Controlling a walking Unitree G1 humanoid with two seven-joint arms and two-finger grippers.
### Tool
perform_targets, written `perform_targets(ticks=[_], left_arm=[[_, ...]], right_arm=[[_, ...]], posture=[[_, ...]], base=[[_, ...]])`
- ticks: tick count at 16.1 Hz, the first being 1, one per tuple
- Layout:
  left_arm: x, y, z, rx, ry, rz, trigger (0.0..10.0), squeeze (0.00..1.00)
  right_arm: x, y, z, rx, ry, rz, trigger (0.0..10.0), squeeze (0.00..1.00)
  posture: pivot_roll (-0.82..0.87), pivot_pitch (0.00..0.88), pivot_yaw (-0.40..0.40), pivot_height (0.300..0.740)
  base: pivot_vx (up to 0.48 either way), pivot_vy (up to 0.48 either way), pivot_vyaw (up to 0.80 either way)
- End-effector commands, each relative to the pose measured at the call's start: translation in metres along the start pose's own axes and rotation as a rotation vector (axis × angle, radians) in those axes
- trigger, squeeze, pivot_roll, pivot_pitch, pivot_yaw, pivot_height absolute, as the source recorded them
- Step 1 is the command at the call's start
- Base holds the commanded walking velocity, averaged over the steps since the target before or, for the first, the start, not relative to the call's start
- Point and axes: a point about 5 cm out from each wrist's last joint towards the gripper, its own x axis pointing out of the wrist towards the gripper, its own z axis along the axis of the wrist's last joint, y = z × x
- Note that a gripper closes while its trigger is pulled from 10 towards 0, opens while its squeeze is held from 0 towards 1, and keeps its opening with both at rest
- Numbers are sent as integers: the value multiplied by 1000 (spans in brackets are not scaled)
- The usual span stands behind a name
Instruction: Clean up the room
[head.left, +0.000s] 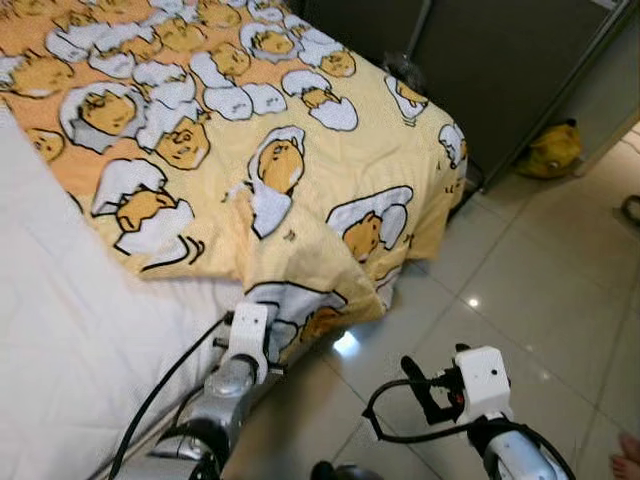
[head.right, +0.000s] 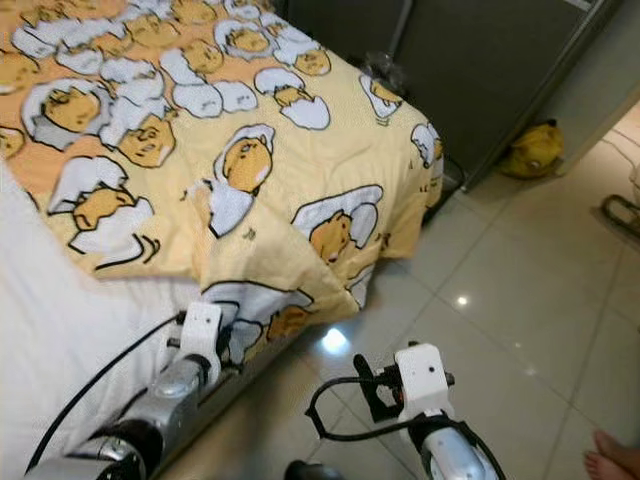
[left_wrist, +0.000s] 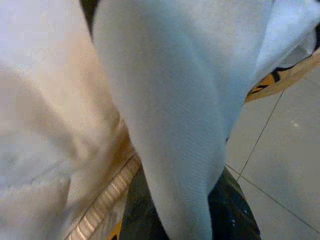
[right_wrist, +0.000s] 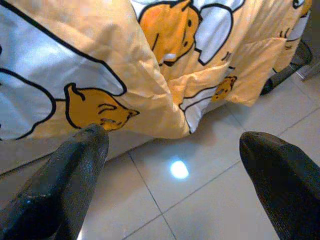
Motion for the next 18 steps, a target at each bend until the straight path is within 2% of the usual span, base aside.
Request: perform_targets(ticks=[1, 2, 4, 7, 8, 10, 11, 12, 13, 17, 18], left_arm=[[-3, -12, -8, 19, -9, -59, 10000, 0], [-5, -14, -12, 26, -8, -70, 10000, 0], [-8, -15, -18, 5, -3, -87, 10000, 0], [-9, -20, -20, 29, -6, -116, 10000, 0], [-10, -28, -20, 43, -11, -169, 10000, 0], [-14, -46, -23, 104, -21, -304, 10000, 0], [-19, -66, -30, 169, -4, -438, 10000, 0], [-23, -75, -34, 207, 3, -501, 10000, 0], [-29, -91, -40, 233, 14, -614, 10000, 0], [-45, -142, -42, 199, 51, -906, 10000, 0], [-48, -151, -41, 193, 62, -953, 10000, 0]], right_arm=[[-1, -2, -5, 9, 14, -19, 10000, 0], [0, -1, -6, 14, 13, -18, 10000, 0], [1, -1, -7, 17, 12, -6, 10000, 0], [3, -1, -9, 13, 12, 0, 10000, 0], [4, -2, -9, 11, 12, 2, 10000, 0], [6, -3, -8, 8, 10, 8, 10000, 0], [8, -3, -8, 4, 8, 13, 10000, 0], [8, -4, -8, 2, 8, 15, 10000, 0], [9, -5, -8, 0, 8, 18, 10000, 0], [10, 0, -9, -12, 21, 62, 10000, 0], [10, -1, -9, -13, 22, 65, 10000, 0]], posture=[[-180, 155, -106, 740], [-174, 151, -105, 740], [-160, 145, -104, 740], [-152, 140, -101, 740], [-149, 137, -104, 740], [-149, 135, -104, 740], [-148, 134, -104, 740], [-147, 135, -105, 740], [-148, 135, -105, 740], [-155, 135, -115, 740], [-157, 132, -119, 740]], base=[[0, 0, 0], [0, 0, 0], [-463, 0, 0], [-472, 0, 0], [0, 0, 0], [0, 0, 0], [0, 0, 0], [0, 0, 0], [0, 0, 0], [0, 0, 0], [0, 0, 0]])
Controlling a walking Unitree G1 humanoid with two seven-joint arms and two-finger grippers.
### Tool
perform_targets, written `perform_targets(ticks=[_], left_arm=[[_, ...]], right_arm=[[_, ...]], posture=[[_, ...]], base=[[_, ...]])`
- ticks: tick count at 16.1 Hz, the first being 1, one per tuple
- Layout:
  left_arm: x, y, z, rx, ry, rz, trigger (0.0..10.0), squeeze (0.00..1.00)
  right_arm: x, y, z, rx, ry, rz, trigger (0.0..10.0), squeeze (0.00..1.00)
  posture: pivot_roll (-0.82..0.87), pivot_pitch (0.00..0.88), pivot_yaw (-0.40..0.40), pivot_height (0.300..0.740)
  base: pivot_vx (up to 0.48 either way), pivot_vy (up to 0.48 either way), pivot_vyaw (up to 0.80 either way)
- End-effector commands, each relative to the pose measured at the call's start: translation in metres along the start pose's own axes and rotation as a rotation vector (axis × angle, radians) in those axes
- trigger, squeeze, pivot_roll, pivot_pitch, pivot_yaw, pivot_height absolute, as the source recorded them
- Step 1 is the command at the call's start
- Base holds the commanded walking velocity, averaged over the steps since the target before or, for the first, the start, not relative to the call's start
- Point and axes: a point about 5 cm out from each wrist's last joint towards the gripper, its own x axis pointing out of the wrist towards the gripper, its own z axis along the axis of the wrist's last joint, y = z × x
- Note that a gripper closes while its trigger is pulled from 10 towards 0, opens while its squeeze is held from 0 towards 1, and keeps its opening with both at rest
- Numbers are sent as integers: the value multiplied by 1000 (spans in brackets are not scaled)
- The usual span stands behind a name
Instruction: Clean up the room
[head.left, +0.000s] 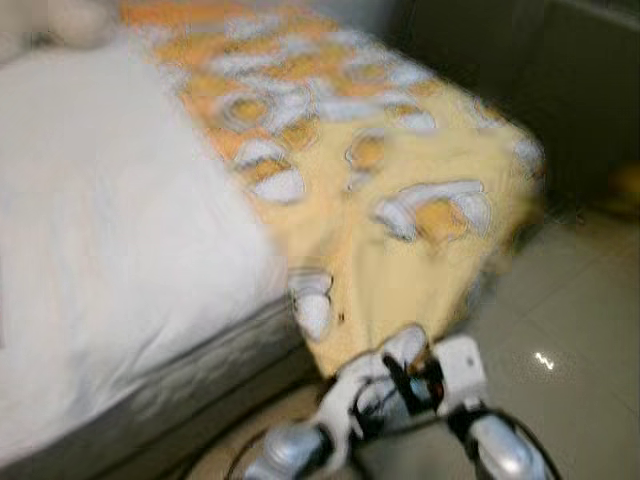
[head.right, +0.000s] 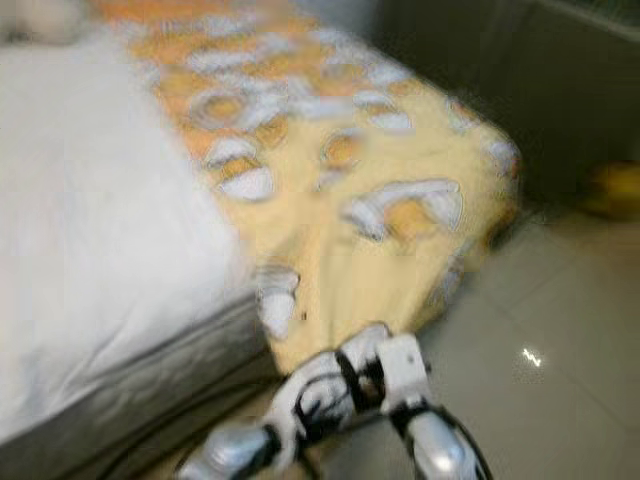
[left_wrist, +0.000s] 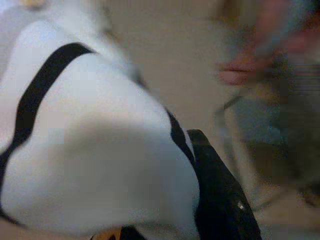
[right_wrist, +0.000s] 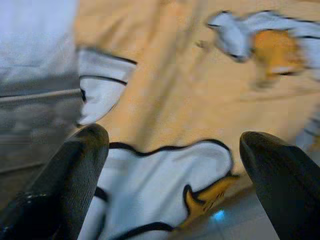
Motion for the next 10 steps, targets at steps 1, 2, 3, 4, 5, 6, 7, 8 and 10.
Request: perform_targets(ticks=[1, 2, 3, 4, 5, 6, 7, 8, 10], left_arm=[[12, -25, -1, -21, 17, -121, 10000, 0], [15, -31, 0, -30, 16, -154, 10000, 0], [20, -41, 2, -110, 22, -222, 10000, 0], [21, -43, 3, -136, 24, -242, 10000, 0], [28, -56, 9, -165, 10, -302, 10000, 0], [31, -61, 12, -108, 14, -310, 10000, 0], [33, -60, 12, 46, 44, -237, 10000, 0], [32, -56, 11, 69, 46, -186, 10000, 0], [30, -49, 12, 45, 43, -149, 10000, 1000]], right_arm=[[-8, -9, -11, 5, 50, -26, 10000, 0], [-8, -10, -11, 3, 51, -25, 10000, 0], [-8, -11, -10, -2, 54, -18, 10000, 0], [-8, -12, -10, -3, 54, -17, 10000, 0], [-10, -13, -10, -8, 58, -10, 10000, 0], [-11, -14, -10, -7, 56, -10, 10000, 0], [-12, -16, -7, 2, 45, -12, 10000, 0], [-12, -16, -5, 5, 39, -14, 10000, 0], [-12, -16, -5, 6, 36, -10, 10000, 0]], posture=[[-165, 132, -121, 740], [-165, 132, -121, 740], [-169, 132, -123, 740], [-172, 133, -127, 740], [-179, 134, -132, 740], [-179, 134, -133, 740], [-179, 133, -133, 740], [-180, 133, -133, 740], [-175, 131, -131, 740]], base=[[0, 0, 0], [0, 0, 0], [0, 0, 0], [0, 0, 0], [0, 0, 0], [0, 0, 0], [0, 0, 0], [0, 0, 0], [0, 0, 0]])
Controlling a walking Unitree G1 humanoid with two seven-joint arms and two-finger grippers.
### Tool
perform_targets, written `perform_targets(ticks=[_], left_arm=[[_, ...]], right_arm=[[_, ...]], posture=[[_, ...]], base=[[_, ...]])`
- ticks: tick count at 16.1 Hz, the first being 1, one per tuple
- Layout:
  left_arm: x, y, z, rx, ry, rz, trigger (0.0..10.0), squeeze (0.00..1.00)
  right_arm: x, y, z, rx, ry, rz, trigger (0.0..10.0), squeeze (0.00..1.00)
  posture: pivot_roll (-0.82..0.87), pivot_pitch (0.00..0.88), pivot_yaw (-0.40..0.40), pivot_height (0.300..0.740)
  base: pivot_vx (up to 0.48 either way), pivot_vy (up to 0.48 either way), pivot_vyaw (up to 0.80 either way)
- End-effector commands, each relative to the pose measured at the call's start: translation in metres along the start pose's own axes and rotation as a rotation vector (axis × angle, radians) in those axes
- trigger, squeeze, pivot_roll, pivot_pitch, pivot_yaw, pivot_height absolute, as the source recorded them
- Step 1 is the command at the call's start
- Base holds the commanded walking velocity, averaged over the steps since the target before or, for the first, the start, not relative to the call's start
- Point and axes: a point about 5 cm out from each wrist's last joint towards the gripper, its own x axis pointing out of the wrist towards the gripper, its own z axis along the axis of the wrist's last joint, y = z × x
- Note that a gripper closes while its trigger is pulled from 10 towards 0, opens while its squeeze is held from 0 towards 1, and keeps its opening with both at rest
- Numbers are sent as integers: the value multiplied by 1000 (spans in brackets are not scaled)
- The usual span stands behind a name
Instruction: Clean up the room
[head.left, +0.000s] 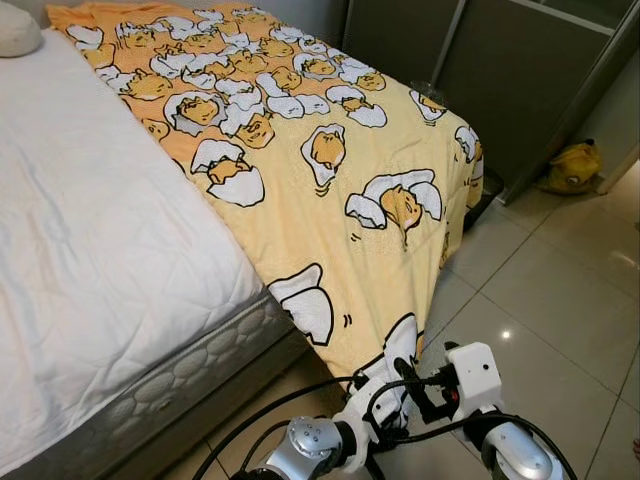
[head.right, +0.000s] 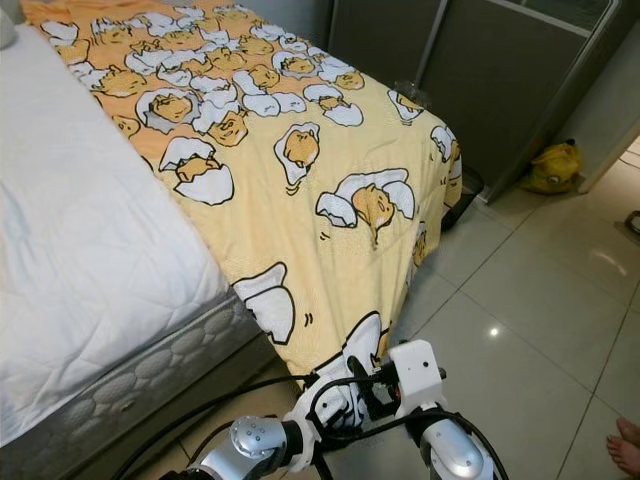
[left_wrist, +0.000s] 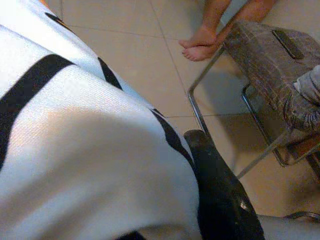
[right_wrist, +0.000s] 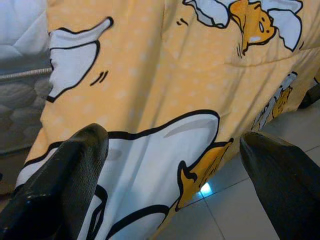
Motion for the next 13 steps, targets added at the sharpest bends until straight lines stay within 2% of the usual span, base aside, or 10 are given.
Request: perform_targets(ticks=[1, 2, 3, 5, 6, 7, 9, 11, 12, 13], left_arm=[[22, -35, 16, -23, -54, -83, 10000, 1000], [19, -26, 17, -28, -69, -40, 10000, 1000], [10, -9, 19, -2, -109, 55, 10000, 1000], [-18, 33, 28, 19, -228, 263, 10000, 1000], [-34, 50, 37, 13, -311, 338, 10000, 1000], [-41, 55, 41, 10, -340, 362, 10000, 1000], [-74, 78, 55, -10, -470, 527, 10000, 1000], [-88, 94, 68, -4, -503, 671, 10000, 973], [-104, 109, 84, 11, -548, 813, 10000, 0], [-104, 109, 84, 11, -548, 813, 10000, 0]], right_arm=[[-3, -5, 1, 1, -4, -14, 10000, 0], [-3, -4, 2, 2, -8, -16, 10000, 0], [-1, -6, 7, 9, -33, -38, 10000, 0], [5, -19, 37, 21, -176, -156, 10000, 0], [8, -20, 47, 35, -209, -162, 10000, 0], [10, -20, 50, 38, -217, -161, 10000, 0], [13, -21, 46, 41, -216, -173, 10000, 0], [16, -23, 37, 81, -192, -220, 10000, 0], [20, -22, 37, 103, -202, -245, 10000, 0], [20, -22, 37, 103, -202, -245, 10000, 0]], posture=[[-171, 129, -129, 740], [-166, 124, -128, 740], [-152, 114, -121, 740], [-123, 90, -108, 740], [-111, 73, -97, 740], [-106, 68, -94, 740], [-66, 21, -81, 740], [-48, 0, -66, 740], [-49, 0, -58, 740], [-49, 0, -58, 740]], base=[[0, 0, 0], [0, 0, 0], [0, 0, 0], [0, 0, 0], [0, 0, 0], [0, 0, 0], [0, 0, 0], [0, 0, 0], [0, 0, 0], [0, 0, 0]])
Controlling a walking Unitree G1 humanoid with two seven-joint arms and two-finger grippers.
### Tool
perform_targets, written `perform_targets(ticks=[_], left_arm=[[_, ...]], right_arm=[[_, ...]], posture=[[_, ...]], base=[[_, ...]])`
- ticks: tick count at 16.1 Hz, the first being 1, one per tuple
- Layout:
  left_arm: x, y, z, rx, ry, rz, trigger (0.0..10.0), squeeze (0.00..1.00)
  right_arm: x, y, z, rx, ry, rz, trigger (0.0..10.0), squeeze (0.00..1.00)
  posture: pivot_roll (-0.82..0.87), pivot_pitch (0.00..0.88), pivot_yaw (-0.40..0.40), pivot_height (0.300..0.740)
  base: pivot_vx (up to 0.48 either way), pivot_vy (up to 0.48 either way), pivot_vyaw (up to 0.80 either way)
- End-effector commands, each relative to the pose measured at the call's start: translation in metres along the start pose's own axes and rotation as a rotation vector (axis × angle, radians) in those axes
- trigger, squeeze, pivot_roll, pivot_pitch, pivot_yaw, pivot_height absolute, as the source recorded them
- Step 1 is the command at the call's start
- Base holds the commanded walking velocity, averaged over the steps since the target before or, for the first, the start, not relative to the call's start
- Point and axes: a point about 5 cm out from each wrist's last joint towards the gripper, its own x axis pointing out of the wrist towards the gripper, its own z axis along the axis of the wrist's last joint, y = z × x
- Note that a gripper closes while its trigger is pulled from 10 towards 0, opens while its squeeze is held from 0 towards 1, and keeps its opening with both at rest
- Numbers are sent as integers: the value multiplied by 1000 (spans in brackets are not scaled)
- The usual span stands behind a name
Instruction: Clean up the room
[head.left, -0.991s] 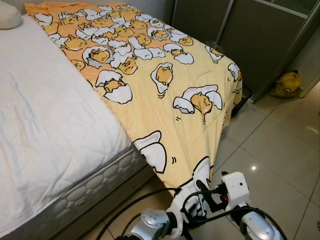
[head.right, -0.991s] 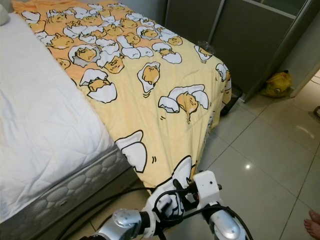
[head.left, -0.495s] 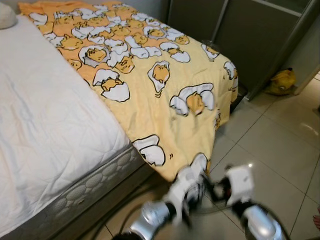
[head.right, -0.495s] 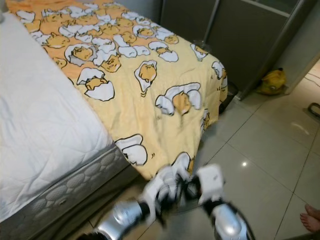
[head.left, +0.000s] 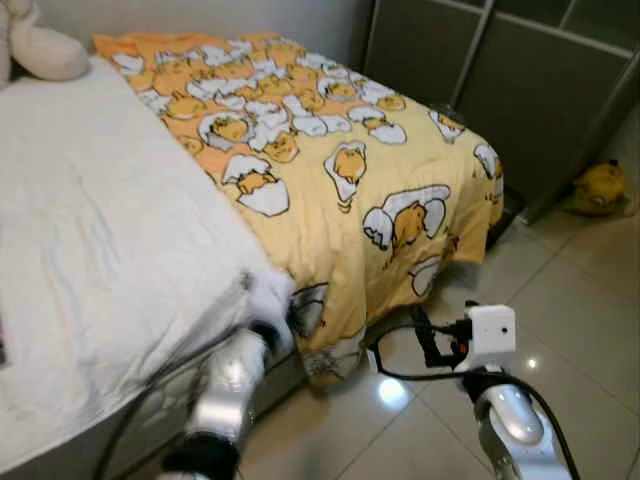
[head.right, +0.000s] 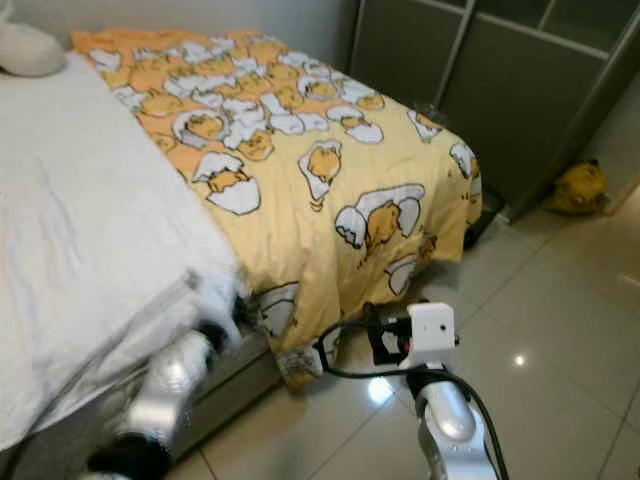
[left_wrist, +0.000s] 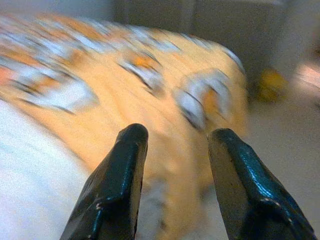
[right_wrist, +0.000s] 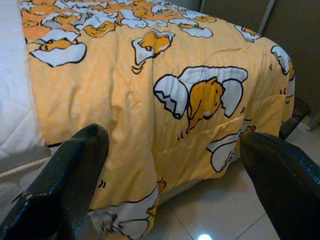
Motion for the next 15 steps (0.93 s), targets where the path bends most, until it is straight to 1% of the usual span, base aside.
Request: perform_targets(ticks=[1, 2, 3, 4, 6, 7, 8, 9, 11, 12, 13, 14, 15], left_arm=[[0, 4, 6, 1, -14, 36, 10000, 0], [-5, 7, 7, 14, -11, 41, 10000, 0], [-8, 7, 4, 6, 5, 47, 10000, 0], [-9, 7, 0, 1, 27, 66, 10000, 0], [-6, 4, -2, 34, 46, 96, 10000, 0], [-6, 5, -3, 33, 59, 119, 10000, 0], [-7, 8, -5, 30, 83, 158, 10000, 0], [-9, 10, -7, 24, 103, 179, 10000, 0], [-14, 11, -9, 20, 109, 199, 10000, 0], [-16, 14, -11, 9, 116, 219, 10000, 0], [-19, 19, -13, 12, 122, 257, 10000, 0], [-22, 22, -13, 75, 118, 274, 10000, 0], [-27, 24, -10, 125, 93, 247, 10000, 0]], right_arm=[[2, -5, 4, -10, -22, -34, 10000, 0], [5, -3, 4, -10, -30, -44, 10000, 0], [8, -2, 4, -4, -34, -51, 10000, 0], [10, -1, 4, -8, -36, -48, 10000, 0], [11, 2, 3, -18, -34, -32, 10000, 24], [10, 3, 3, -25, -33, -23, 10000, 43], [9, 4, 3, -36, -32, -10, 10000, 94], [8, 4, 2, -31, -28, 2, 10000, 106], [6, 5, 0, -19, -32, 14, 10000, 118], [5, 5, 2, -8, -42, 10, 10000, 122], [5, 5, 7, 8, -75, 7, 10000, 133], [3, 4, 14, 27, -116, 0, 10000, 153], [1, 3, 21, 39, -150, 8, 10000, 157]], posture=[[-52, 0, -38, 740], [-49, 0, -28, 740], [-47, 0, -21, 740], [-49, 0, -22, 740], [-50, 0, -30, 740], [-53, 0, -32, 740], [-56, 0, -37, 740], [-59, 0, -40, 740], [-63, 0, -38, 740], [-67, 0, -36, 740], [-69, 0, -35, 740], [-73, 0, -33, 740], [-75, 0, -39, 740]], base=[[0, -480, 800], [0, -480, 800], [0, -480, 788], [0, -480, 781], [0, -480, 731], [0, 0, 694], [0, 0, 694], [0, 0, 681], [0, 0, 622], [0, 0, 619], [0, 0, 619], [0, 0, 619], [0, 0, 631]])
